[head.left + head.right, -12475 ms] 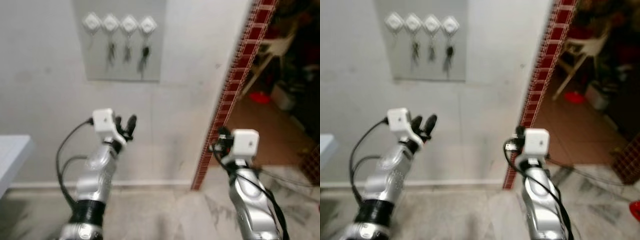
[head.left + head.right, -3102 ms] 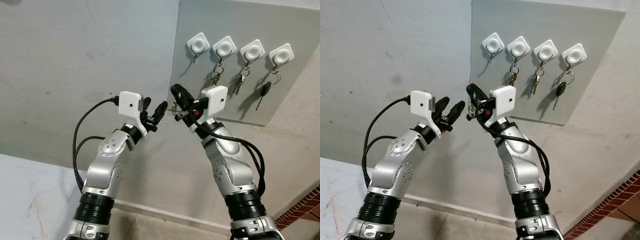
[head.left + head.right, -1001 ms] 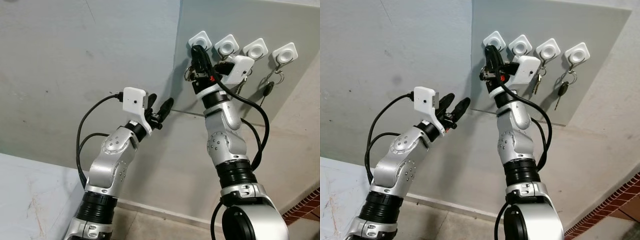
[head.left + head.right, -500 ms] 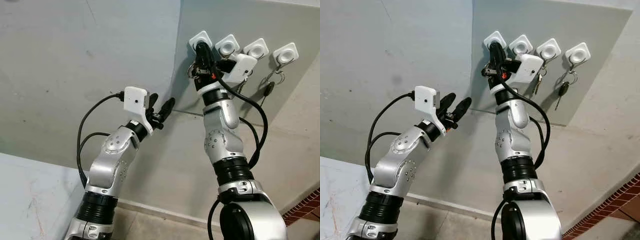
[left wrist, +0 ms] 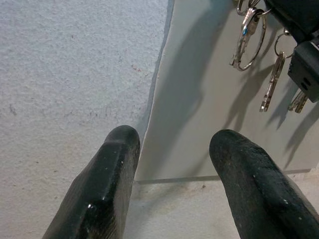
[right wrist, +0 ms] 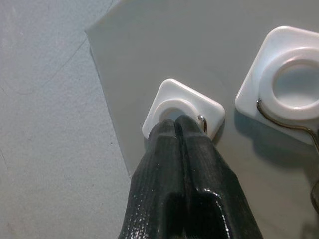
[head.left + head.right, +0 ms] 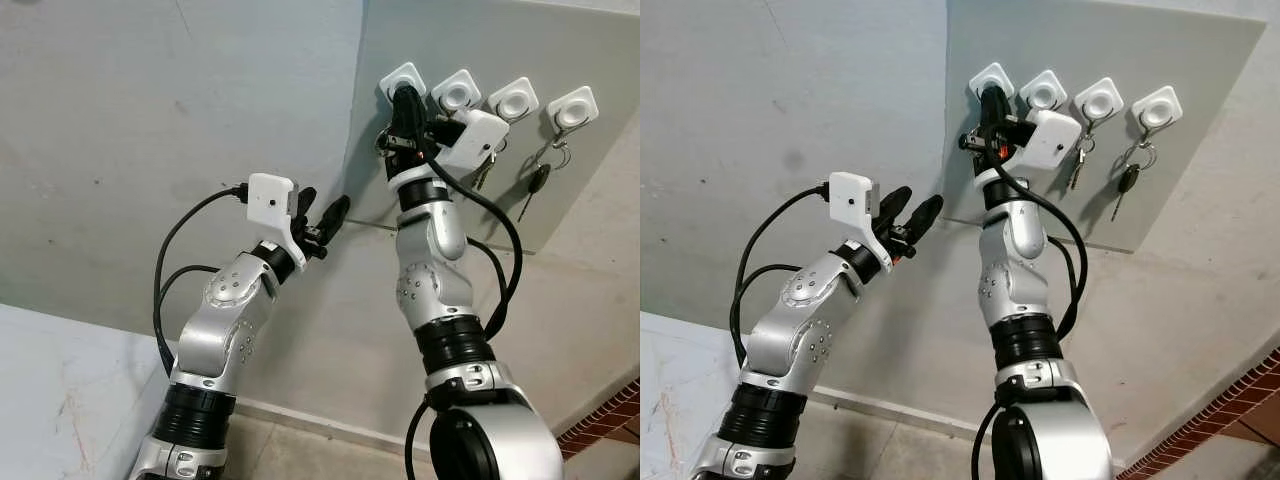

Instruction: Hang keys on a hook

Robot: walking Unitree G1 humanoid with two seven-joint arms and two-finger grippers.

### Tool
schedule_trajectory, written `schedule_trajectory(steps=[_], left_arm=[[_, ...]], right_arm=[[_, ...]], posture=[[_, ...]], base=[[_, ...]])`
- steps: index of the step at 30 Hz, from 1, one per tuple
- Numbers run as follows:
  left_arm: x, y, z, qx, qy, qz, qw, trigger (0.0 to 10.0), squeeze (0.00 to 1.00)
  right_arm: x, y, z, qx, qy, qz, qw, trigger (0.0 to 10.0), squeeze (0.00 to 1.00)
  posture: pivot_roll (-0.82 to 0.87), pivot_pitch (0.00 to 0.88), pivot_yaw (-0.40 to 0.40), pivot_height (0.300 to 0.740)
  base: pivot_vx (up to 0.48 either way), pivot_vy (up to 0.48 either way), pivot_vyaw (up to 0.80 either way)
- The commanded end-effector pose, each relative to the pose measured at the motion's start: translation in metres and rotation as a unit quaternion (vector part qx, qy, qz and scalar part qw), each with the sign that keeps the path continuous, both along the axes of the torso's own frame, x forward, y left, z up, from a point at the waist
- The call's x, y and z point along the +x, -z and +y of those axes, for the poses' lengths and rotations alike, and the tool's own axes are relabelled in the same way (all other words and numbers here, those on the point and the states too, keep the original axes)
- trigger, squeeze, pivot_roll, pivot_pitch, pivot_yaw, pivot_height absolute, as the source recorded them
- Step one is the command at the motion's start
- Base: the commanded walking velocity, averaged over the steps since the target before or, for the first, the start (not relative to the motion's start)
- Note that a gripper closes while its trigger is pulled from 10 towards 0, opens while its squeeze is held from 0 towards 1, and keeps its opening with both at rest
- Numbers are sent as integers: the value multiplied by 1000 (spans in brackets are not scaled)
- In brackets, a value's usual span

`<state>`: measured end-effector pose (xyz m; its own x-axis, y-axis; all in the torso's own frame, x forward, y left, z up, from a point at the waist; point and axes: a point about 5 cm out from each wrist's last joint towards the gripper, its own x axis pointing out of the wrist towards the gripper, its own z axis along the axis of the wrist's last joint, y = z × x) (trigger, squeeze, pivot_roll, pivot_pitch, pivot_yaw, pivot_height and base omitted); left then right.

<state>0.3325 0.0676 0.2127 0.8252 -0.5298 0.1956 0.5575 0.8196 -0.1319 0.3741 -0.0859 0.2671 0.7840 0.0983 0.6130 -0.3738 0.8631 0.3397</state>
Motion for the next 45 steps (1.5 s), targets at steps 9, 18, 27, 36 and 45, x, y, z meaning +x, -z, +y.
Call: schedule_trajectory(steps=[9,18,27,36,45], left_arm=[[-1,-4,1,-7,-2,-2,1000,10000,0],[-1,-4,2,-10,-5,-2,1000,10000,0],[-1,-5,2,-12,-6,-3,1000,10000,0],[-2,-5,2,-14,-7,-4,1000,10000,0],[-2,-6,2,-17,-7,-4,1000,10000,0]], right_arm=[[-5,17,-3,21,-5,15,1000,10000,0],[-4,16,-12,87,-8,20,996,10000,0],[-8,14,-9,99,-29,-5,995,10000,0],[-16,10,3,92,-105,-45,989,10000,0],[-15,15,4,80,-127,-47,988,10000,0]], posture=[[-21,13,-28,740],[-18,12,-30,740],[-17,11,-32,740],[-15,11,-33,740],[-13,11,-30,740]], base=[[0,0,0],[0,0,0],[0,0,0],[0,0,0],[0,0,0]])
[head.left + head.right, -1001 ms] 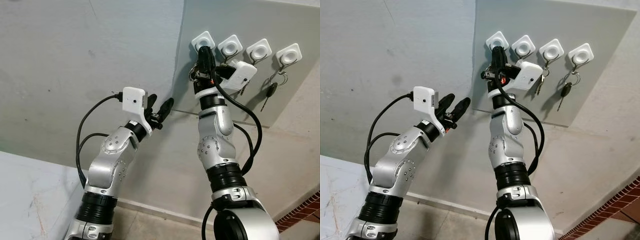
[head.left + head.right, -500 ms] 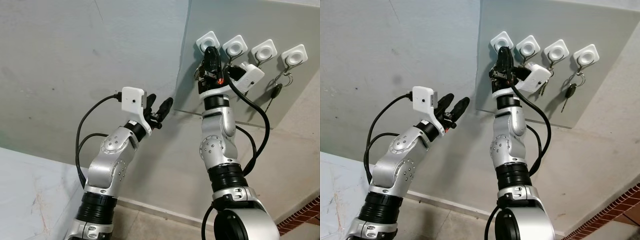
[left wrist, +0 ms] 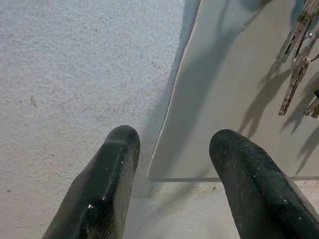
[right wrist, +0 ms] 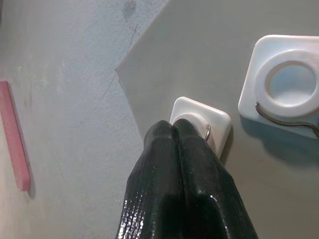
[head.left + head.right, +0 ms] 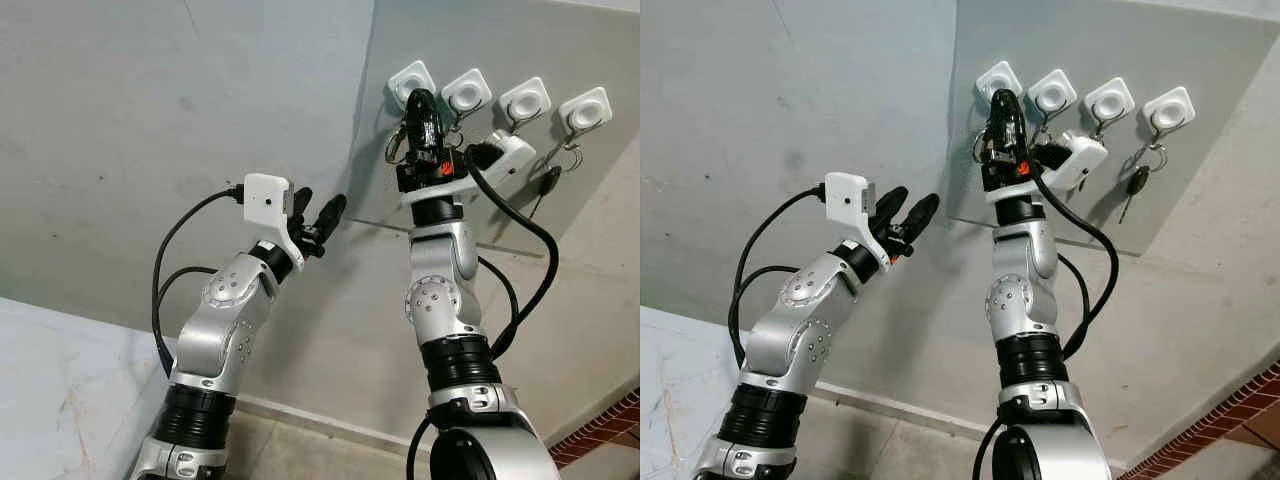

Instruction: Hang keys on a hook

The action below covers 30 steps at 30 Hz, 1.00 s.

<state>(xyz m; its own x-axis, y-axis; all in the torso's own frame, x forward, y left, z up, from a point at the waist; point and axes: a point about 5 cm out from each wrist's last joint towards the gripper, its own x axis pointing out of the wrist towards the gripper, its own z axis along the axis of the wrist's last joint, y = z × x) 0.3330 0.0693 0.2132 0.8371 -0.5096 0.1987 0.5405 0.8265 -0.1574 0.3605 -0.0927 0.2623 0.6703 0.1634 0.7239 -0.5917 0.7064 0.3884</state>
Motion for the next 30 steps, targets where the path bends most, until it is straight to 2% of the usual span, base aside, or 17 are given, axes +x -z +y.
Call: schedule_trajectory(steps=[1,13,14,25,30], left_arm=[[-3,-5,0,-5,3,-10,1000,10000,0],[-3,-5,1,-8,0,-8,1000,10000,0],[-3,-5,1,-8,0,-8,1000,10000,0],[-3,-5,1,-8,-2,-6,1000,10000,0],[-3,-4,2,-7,-3,-6,1000,10000,0]], right_arm=[[-1,11,10,7,-18,17,1000,10000,0],[1,16,7,16,-11,35,999,10000,0],[1,16,6,18,-11,35,999,10000,1000],[0,13,7,18,-21,20,999,10000,1000],[0,4,7,25,-27,1,999,10000,1000]], posture=[[-13,11,-30,740],[-9,15,-32,740],[-10,17,-32,740],[-11,19,-32,740],[-10,21,-32,740]], base=[[0,0,0],[0,0,0],[0,0,0],[0,0,0],[0,0,0]])
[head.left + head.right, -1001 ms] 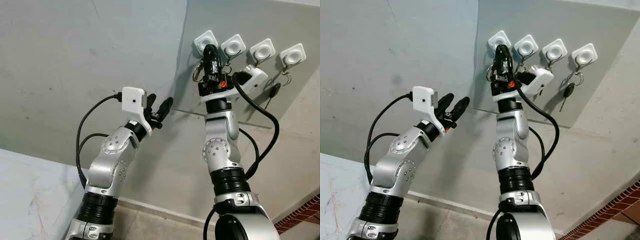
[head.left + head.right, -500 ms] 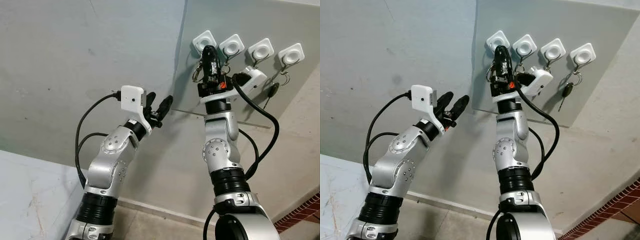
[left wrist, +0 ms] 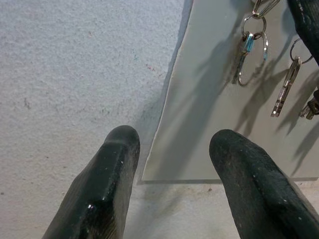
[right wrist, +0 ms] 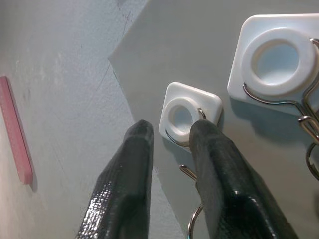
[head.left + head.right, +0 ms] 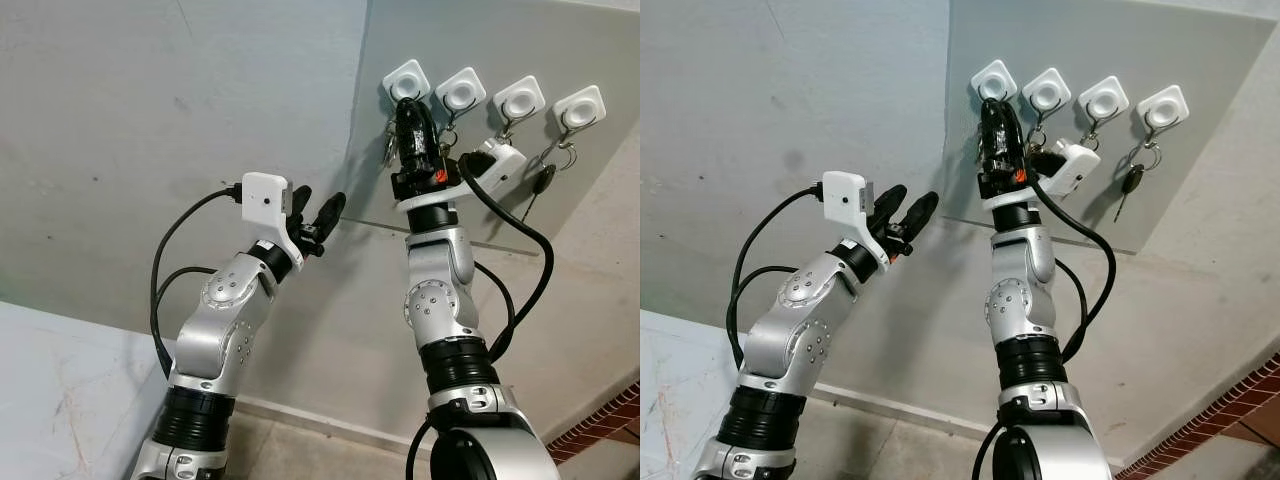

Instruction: Hang keys on a hook

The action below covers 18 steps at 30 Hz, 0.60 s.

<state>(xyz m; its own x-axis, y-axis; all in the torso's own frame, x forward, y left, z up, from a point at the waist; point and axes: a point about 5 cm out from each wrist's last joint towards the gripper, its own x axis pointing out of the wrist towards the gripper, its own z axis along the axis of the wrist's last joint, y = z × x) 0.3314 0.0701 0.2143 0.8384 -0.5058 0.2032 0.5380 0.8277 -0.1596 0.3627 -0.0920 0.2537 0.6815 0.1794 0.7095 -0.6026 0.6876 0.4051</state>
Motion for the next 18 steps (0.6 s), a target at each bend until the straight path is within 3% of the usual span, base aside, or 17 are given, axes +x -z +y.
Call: schedule_trajectory(steps=[1,8,11,13,18], left_arm=[[-2,-3,1,-4,-2,-5,1000,10000,0],[-1,-2,1,-2,-3,-3,1000,10000,0],[-1,-1,1,1,-4,-4,1000,10000,0],[-1,2,1,6,-6,-3,1000,10000,0],[-1,6,1,13,-7,-1,1000,10000,0]], right_arm=[[-3,-5,7,25,-14,-12,1000,10000,1000],[-7,-13,7,5,-18,-37,999,10000,1000],[-10,-11,8,-25,-15,-47,998,10000,1000],[-18,-2,11,-81,-18,-55,995,10000,1000],[-25,11,12,-112,-24,-50,992,10000,1000]], posture=[[-10,21,-32,740],[-12,19,-30,740],[-13,19,-29,740],[-17,18,-26,740],[-18,14,-26,740]], base=[[0,0,0],[0,0,0],[0,0,0],[0,0,0],[0,0,0]])
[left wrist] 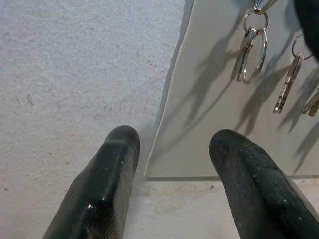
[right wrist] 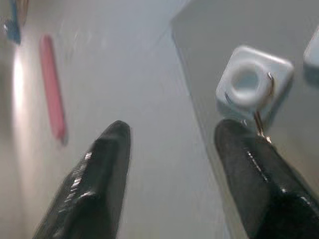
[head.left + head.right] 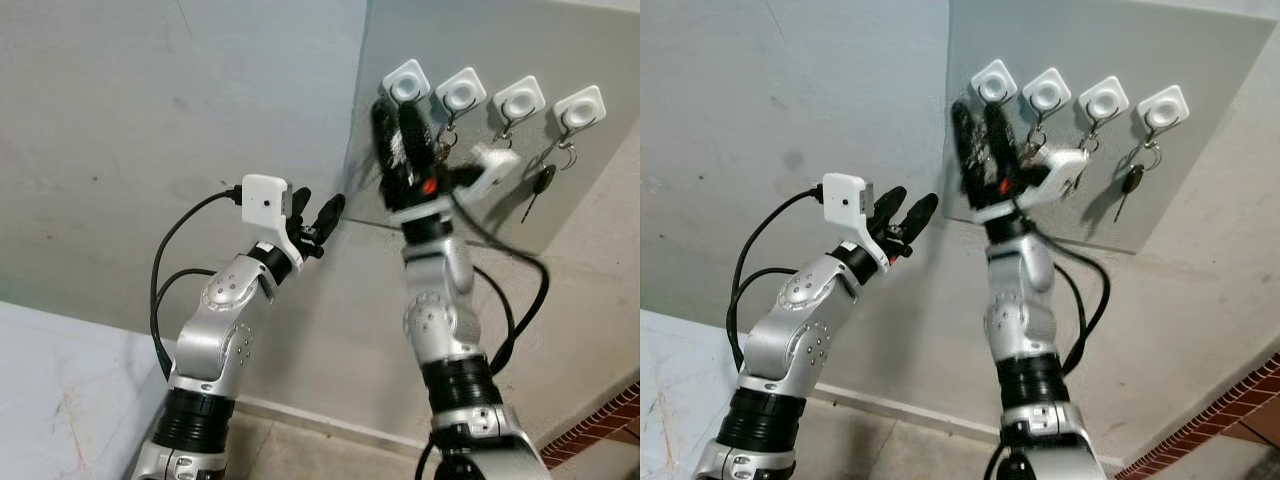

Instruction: Hang keys on a hook

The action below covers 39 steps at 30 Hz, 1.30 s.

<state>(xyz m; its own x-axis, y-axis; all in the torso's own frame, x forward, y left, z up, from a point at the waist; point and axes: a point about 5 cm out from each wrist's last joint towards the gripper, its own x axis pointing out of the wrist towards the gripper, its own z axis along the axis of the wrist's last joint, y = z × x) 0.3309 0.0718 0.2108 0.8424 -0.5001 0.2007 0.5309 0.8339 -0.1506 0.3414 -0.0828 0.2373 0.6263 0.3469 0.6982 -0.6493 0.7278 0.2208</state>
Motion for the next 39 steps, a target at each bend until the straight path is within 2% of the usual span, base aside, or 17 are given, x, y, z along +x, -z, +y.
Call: schedule_trajectory(steps=[1,14,19,24,26,28,32,33,35,36,38,39], left_arm=[[0,5,0,11,-3,1,1000,10000,0],[-2,28,4,47,-15,6,999,10000,0],[-4,49,10,68,-23,26,997,10000,0],[-10,88,19,100,-38,77,991,10000,0],[-10,91,20,101,-38,82,991,10000,0],[-13,108,21,111,-43,99,988,10000,0],[-17,133,26,100,-45,148,983,10000,0],[-20,144,26,103,-38,158,981,10000,0],[-23,152,27,106,-34,168,979,10000,0],[-27,163,28,113,-37,187,975,10000,0],[-29,170,29,116,-35,199,972,10000,0],[-35,184,31,129,-31,218,967,10000,0]], right_arm=[[-6,-1,2,-17,-8,-14,1000,10000,1000],[-24,41,-14,-66,4,38,997,10000,1000],[-35,66,-26,-89,16,75,993,10000,1000],[-47,106,-43,-113,47,141,982,10000,1000],[-48,110,-44,-113,47,147,981,10000,1000],[-53,126,-49,-116,60,177,975,10000,1000],[-59,150,-57,-114,76,222,965,10000,1000],[-63,162,-60,-133,85,239,958,10000,1000],[-65,169,-61,-134,85,251,955,10000,1000],[-69,182,-64,-143,91,277,946,10000,1000],[-72,190,-67,-146,95,292,941,10000,1000],[-78,205,-70,-155,100,322,929,10000,1000]], posture=[[-18,14,-25,740],[-32,0,-17,740],[-35,0,-14,740],[-44,0,-4,740],[-44,0,-4,740],[-46,0,-1,740],[-54,0,6,740],[-53,0,11,740],[-58,0,12,740],[-57,0,16,740],[-56,0,16,740],[-56,0,18,740]], base=[[0,0,0],[0,0,0],[0,0,0],[0,0,0],[0,0,0],[0,0,0],[0,0,0],[0,0,0],[0,0,0],[0,0,0],[0,0,0],[0,0,0]])
